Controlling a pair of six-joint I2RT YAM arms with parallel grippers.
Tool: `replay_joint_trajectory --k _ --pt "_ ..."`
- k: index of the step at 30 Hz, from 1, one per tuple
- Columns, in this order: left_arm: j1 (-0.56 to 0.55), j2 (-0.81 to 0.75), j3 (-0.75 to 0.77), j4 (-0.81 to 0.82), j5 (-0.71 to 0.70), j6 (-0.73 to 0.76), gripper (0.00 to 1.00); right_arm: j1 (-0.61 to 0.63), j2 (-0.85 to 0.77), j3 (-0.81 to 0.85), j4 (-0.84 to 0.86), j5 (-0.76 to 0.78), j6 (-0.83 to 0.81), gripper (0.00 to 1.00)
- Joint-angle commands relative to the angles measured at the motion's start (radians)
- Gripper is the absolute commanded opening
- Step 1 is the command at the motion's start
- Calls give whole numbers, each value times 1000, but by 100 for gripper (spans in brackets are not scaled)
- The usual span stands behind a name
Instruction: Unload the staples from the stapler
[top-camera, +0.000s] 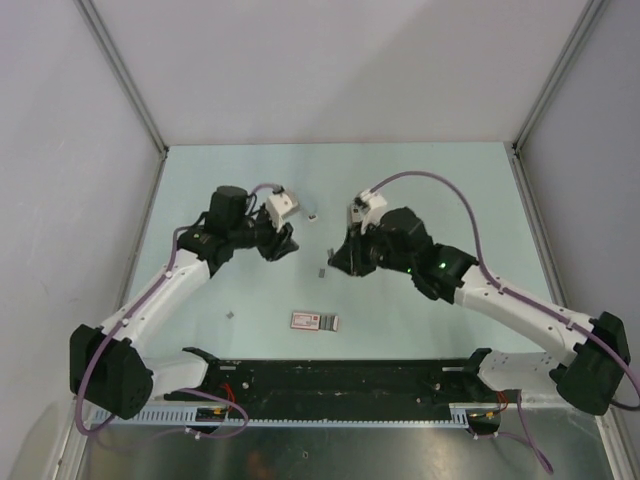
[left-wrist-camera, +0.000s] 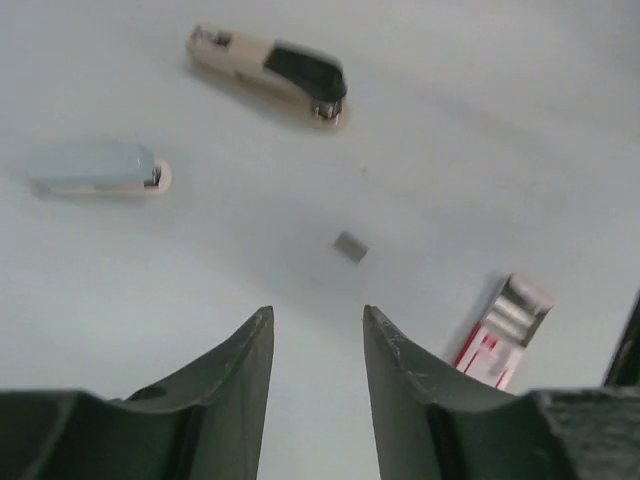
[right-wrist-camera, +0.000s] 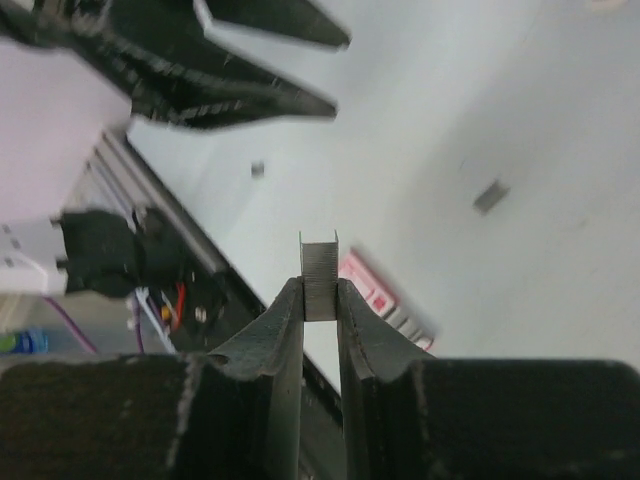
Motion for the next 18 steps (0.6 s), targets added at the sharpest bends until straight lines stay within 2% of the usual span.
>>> replay_joint_trajectory --k 1,7,14,18 --pt "-27 -6 -70 -55 -175 323 43 103 24 -57 -88 -14 42 0" --pt "-34 18 -126 -55 -248 423 40 216 52 -168 1 -38 139 0" --pt "-56 79 -150 -47 -214 435 34 291 203 -194 61 -115 151 0" --pt "-72 79 -179 -43 -145 497 32 293 258 -213 92 -169 129 0"
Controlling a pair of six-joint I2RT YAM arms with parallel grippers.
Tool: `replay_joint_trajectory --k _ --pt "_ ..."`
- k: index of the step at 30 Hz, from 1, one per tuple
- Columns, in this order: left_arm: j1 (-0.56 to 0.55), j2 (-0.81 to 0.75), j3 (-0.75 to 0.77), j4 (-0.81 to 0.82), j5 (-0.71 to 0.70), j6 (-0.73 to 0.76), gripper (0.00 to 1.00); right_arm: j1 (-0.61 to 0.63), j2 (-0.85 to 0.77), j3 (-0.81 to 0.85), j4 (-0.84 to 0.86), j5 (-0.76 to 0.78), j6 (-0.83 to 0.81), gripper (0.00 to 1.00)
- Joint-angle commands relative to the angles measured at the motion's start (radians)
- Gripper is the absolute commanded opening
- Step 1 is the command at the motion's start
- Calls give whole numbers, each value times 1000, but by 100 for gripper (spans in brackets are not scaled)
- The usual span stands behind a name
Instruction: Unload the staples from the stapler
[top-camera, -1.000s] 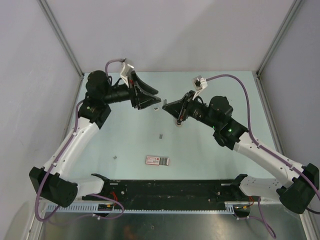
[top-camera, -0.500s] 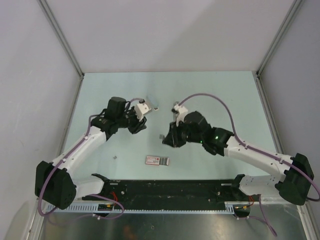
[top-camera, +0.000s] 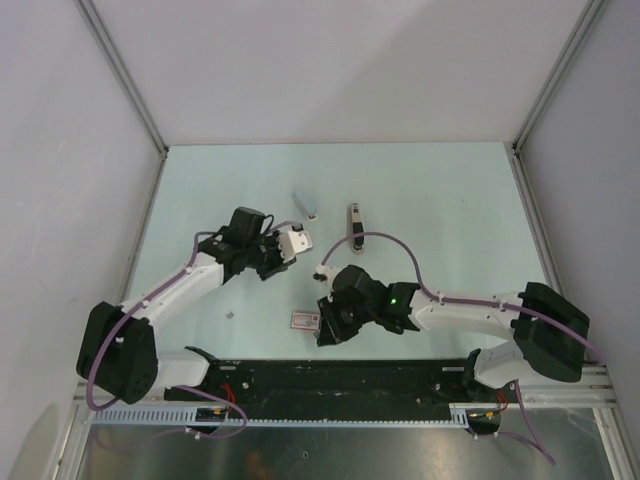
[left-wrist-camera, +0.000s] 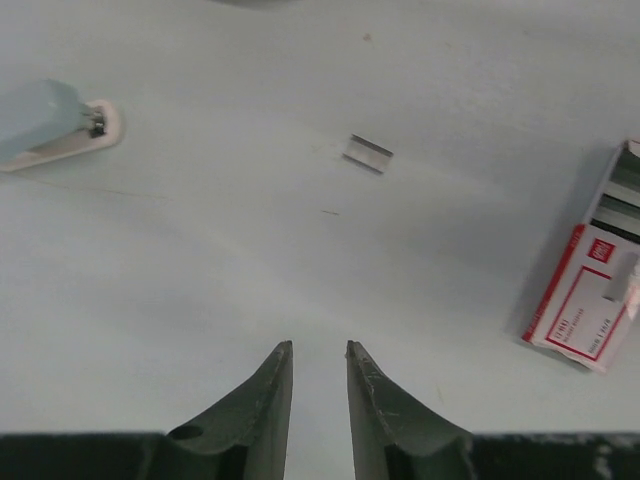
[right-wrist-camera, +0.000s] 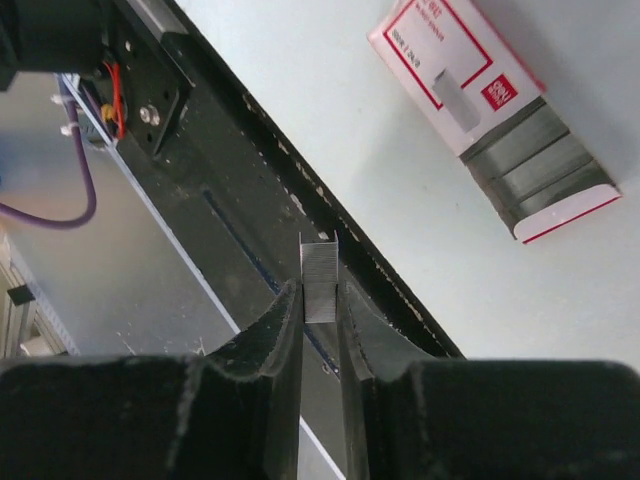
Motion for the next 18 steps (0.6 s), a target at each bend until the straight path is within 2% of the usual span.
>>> replay_joint_trajectory --k 1,12,18 --pt "-25 -2 -26 15 73 86 32 2 46 -19 72 -78 -16 0" --pt "-32 32 -26 16 45 70 29 -42 220 -42 168 -151 -179 0" --pt "-31 50 -19 16 53 51 27 -71 277 -47 214 -164 -208 0"
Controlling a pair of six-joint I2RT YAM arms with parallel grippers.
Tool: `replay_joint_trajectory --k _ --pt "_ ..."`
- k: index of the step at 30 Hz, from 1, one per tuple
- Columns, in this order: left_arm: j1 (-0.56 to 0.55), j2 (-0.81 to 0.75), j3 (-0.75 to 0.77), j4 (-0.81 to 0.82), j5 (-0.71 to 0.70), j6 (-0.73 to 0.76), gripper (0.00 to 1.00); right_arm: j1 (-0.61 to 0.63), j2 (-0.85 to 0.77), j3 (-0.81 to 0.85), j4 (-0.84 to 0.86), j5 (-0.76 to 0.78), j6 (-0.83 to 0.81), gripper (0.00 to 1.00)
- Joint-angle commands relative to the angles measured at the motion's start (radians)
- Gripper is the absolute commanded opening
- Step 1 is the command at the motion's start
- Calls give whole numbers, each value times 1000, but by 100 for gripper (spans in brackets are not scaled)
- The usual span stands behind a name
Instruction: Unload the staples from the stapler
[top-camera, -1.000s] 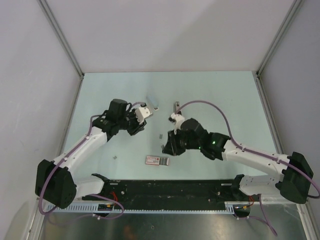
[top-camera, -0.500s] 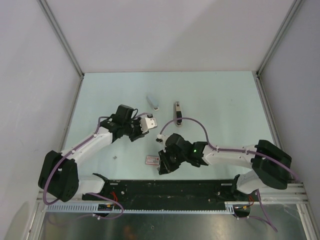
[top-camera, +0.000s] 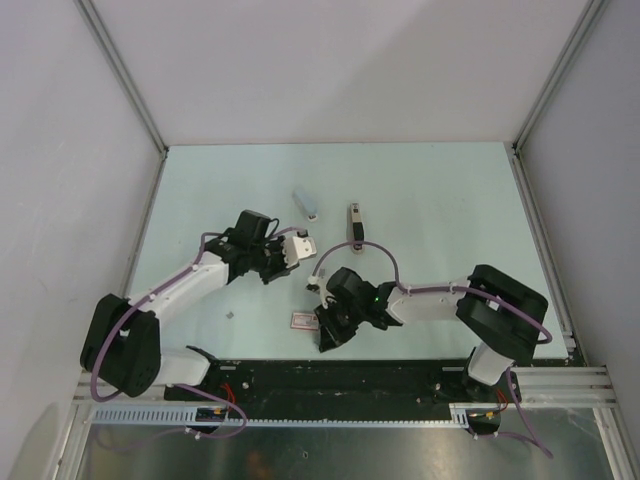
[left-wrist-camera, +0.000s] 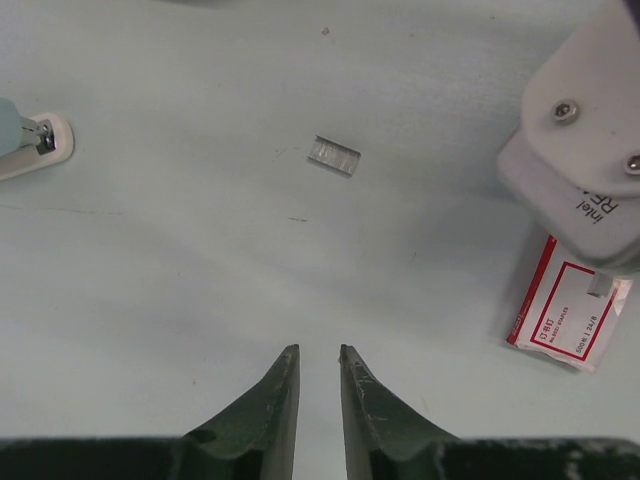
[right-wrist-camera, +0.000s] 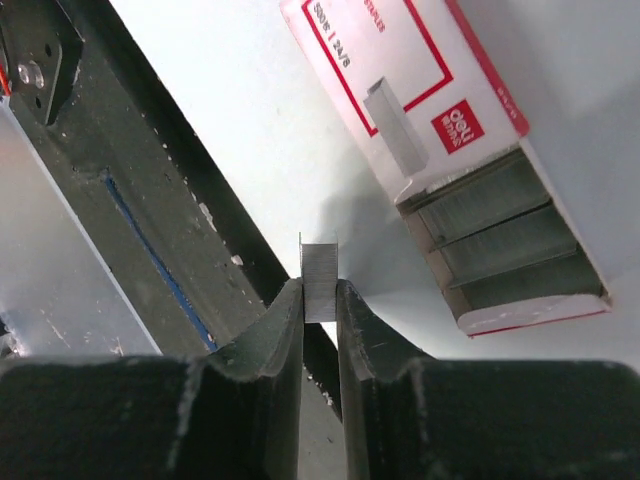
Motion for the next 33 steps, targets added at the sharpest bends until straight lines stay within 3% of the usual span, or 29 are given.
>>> replay_joint_trajectory --k 1,11,23,33 --pt "-4 13 6 15 29 1 27 -27 24 -11 70 -13 -53 0" --pt "-4 -30 -22 15 20 -6 26 -107 -9 -20 27 22 -73 0" --pt "-3 -140 -63 13 9 -26 26 -116 -30 -24 4 111 -69 0" --pt "-3 -175 -62 0 3 -34 26 -105 -183 -2 -96 159 -18 0"
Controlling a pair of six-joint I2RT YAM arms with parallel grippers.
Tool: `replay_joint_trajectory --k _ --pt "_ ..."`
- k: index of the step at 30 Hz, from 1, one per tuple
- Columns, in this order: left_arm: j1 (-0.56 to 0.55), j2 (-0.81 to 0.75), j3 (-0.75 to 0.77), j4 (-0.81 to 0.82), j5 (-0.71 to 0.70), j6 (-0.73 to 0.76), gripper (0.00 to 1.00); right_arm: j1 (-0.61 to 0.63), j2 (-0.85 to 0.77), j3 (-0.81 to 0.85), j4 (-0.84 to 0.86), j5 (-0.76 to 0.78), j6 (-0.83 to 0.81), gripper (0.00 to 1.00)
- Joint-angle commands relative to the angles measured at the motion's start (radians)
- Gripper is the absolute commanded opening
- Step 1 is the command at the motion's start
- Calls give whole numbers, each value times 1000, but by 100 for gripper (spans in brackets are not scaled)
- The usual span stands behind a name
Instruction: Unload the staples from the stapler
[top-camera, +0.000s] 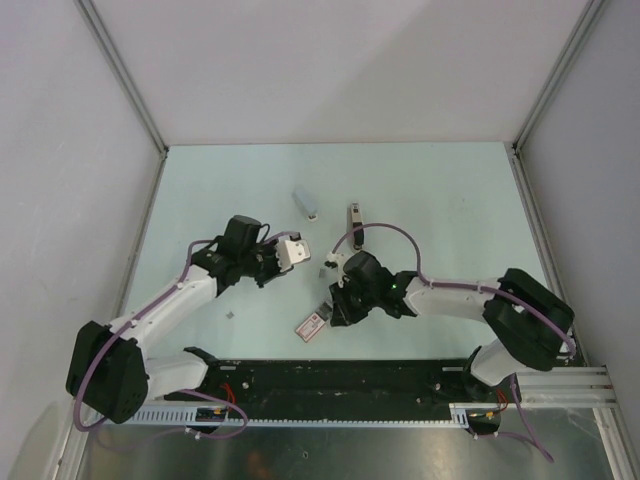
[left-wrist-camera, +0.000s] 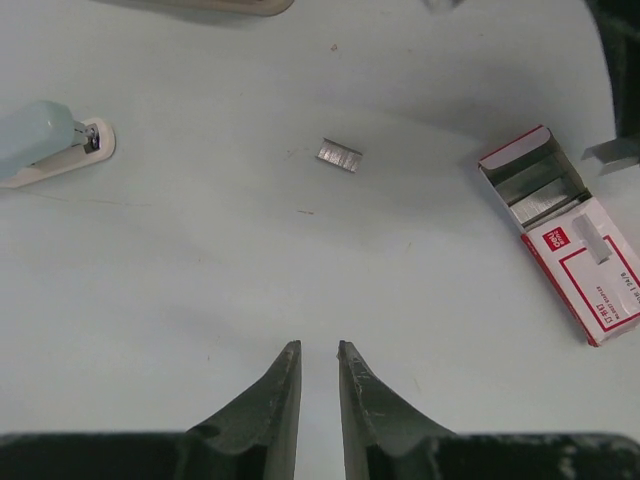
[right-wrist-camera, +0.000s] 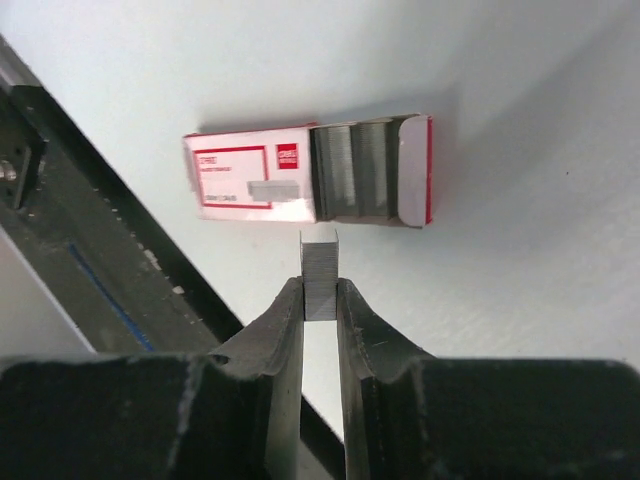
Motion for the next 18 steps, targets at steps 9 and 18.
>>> replay_joint_trajectory --k 9,18 --pt "-2 -20 4 -1 12 -36 26 64 -63 161 -288 163 -50 0" --pt "59 -15 33 -2 70 -105 26 67 77 286 -326 199 -115 0"
